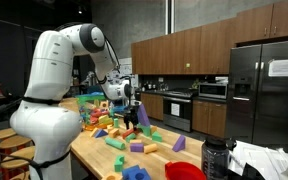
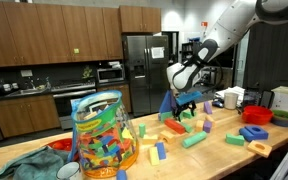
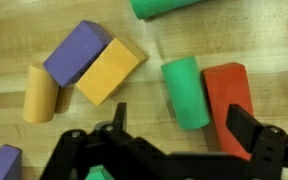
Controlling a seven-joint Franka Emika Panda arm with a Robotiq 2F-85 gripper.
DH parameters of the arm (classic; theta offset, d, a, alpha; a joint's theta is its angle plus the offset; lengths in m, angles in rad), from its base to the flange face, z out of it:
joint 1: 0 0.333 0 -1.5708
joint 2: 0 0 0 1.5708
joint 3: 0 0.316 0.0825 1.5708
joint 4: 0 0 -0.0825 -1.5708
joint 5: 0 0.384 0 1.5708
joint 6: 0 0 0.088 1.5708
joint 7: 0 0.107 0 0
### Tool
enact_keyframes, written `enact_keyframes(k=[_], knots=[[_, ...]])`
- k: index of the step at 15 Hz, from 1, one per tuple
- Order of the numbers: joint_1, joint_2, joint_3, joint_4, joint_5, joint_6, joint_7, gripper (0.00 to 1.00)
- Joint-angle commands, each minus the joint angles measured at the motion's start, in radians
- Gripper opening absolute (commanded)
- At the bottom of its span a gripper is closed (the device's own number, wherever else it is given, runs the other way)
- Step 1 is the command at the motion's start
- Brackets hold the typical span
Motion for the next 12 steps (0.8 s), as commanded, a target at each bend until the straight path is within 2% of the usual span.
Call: enact_keyframes(k=[1,12], knots=[[0.011,0.009,-0.015,-0.008,-0.029,0.057,0.035,1.00],[0.014,0.043,-0.052,-0.014,-0.093,0.117,0.111,1.00]])
